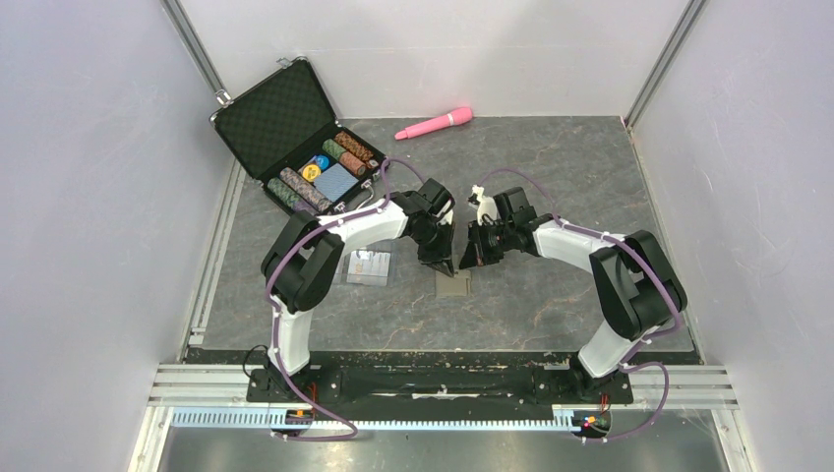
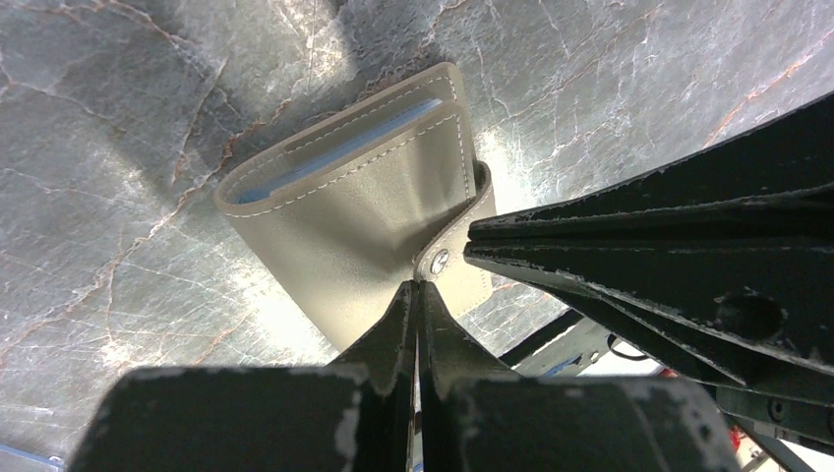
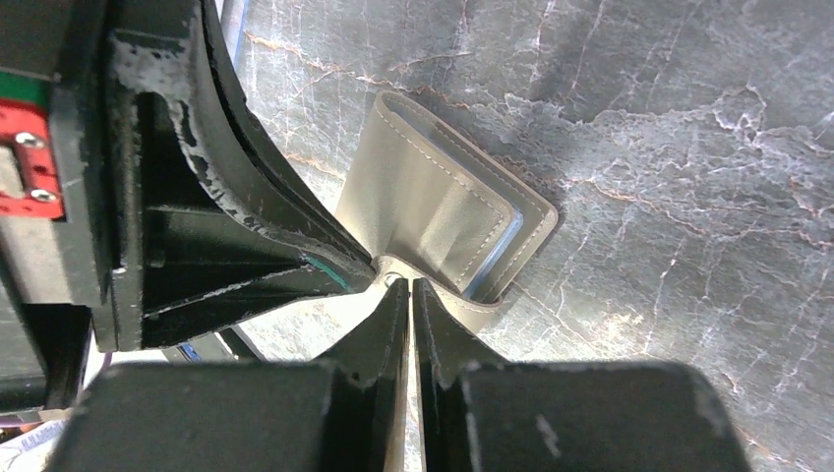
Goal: Put the credit cards into the card holder
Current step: Close the card holder at the center of the board.
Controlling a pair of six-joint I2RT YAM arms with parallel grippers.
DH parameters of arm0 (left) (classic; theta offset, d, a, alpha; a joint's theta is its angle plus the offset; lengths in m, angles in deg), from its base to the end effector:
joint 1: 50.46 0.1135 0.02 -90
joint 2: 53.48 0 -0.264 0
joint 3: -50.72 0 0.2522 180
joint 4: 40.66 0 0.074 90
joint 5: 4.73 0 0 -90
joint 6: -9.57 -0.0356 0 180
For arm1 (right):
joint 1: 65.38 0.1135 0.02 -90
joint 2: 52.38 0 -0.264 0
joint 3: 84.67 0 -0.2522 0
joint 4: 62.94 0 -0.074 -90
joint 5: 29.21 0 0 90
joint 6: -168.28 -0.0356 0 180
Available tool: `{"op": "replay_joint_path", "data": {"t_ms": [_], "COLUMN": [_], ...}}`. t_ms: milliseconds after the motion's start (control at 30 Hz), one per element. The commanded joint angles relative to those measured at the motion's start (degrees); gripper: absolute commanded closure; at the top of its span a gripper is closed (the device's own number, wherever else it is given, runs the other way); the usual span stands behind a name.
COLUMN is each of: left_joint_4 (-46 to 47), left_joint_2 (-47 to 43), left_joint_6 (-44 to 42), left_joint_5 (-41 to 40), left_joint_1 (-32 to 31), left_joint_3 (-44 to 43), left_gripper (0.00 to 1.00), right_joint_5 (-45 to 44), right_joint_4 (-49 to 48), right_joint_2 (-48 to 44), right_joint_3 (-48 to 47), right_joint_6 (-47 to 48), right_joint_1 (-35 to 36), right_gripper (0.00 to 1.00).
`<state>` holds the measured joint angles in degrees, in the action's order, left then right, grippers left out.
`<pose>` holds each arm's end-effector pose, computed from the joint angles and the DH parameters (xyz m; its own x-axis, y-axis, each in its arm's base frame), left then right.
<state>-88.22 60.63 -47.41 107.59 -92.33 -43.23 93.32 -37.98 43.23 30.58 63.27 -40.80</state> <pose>0.2927 -0.2805 0.1686 -0.9727 0.1948 -0.1264 0.2321 0.8336 -0.5013 0.2837 0.1508 0.1608 -0.8886 -0.1664 -0.4274 -0.4092 0.7083 0.5752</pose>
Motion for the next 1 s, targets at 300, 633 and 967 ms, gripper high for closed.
{"op": "replay_joint_path", "data": {"t_ms": [300, 633, 967], "left_joint_4": [0.49, -0.51, -0.22], "left_joint_2": [0.31, 1.87, -0.14], "left_joint_6": [-0.35, -1.10, -0.95], "left_joint_5": [-3.24, -3.91, -2.33], "left_joint_1": [-0.23, -0.19, -0.23], "left_joint_3": [-0.07, 0.37, -1.32], "left_gripper": [0.98, 0.98, 0.98], "right_joint_5": [2.09, 2.01, 1.39], "right_joint_4": [-3.38, -3.12, -3.19], "right_joint_2": [2.92, 5.23, 1.86], "right_joint_3": [0.62, -0.30, -1.54], "right_joint_6": [-0.34, -0.04, -0.68], "right_joint_1": [0.38, 1.26, 1.27], "right_gripper": [0.94, 0.95, 0.93]}}
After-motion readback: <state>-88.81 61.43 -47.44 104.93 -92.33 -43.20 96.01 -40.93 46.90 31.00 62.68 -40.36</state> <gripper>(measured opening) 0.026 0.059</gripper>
